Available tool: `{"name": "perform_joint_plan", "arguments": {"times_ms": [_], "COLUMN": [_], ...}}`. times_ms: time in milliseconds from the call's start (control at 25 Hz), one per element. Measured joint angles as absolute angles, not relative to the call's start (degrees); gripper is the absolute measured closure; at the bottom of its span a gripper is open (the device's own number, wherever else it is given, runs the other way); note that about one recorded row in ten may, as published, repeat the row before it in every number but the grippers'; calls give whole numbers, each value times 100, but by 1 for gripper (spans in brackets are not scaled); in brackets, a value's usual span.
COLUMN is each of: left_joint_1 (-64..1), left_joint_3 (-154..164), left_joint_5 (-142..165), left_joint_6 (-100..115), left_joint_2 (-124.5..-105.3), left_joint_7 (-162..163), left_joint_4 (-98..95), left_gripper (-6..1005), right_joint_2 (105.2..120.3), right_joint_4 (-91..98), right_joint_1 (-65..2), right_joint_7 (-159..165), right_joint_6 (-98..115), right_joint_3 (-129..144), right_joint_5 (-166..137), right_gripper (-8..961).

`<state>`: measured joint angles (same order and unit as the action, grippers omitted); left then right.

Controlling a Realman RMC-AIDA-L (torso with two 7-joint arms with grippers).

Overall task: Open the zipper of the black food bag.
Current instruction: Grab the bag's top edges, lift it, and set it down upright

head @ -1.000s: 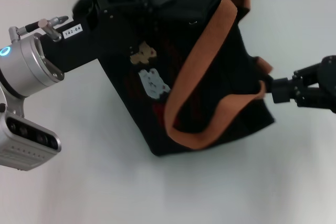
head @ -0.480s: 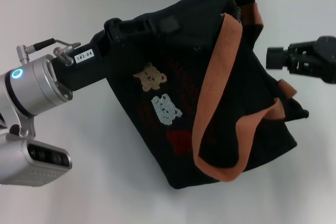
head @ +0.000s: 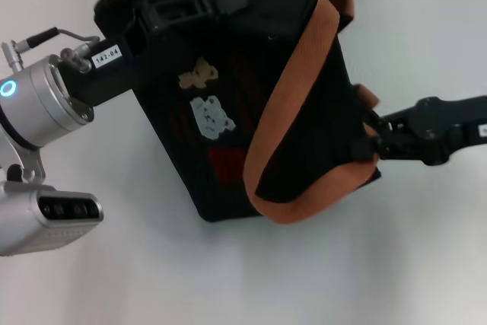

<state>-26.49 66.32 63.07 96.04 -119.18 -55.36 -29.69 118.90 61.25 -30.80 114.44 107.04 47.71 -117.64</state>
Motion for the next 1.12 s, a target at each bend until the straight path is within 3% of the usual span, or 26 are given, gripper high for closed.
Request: {"name": "perform_joint_plan", "arguments": {"times_ms": [640,840,1000,1120], "left_joint_1": [-2555,-2619,-2623,-2625], "left_joint_3": [7418,7641,7708,7728], "left_joint_5": [6176,6072,6004,5960], "left_joint_6": [9510,9322,9319,9317], "left_joint_2": [-11921,-11920,-11920,-11918], "left_joint_7": [-5681,-6007,-5993,-5980], "left_joint_4": [-2580,-2244,-2237,-2224], "left_gripper": [896,896,896,896], "right_joint_2": [11914,11724,11544,11527], "right_joint_4": [4829,4918,4899,4915], "right_joint_1": [-3856,-3589,-3305,-3030], "right_joint_7": [11553,11560,11515,11336], "right_joint_6": [8895,9328,9911,10247], "right_joint_3": [5673,5547,4936,4238], "right_joint_5": [-11760,-11224,-11027,-10914], "right_gripper": [779,777,711,662]}}
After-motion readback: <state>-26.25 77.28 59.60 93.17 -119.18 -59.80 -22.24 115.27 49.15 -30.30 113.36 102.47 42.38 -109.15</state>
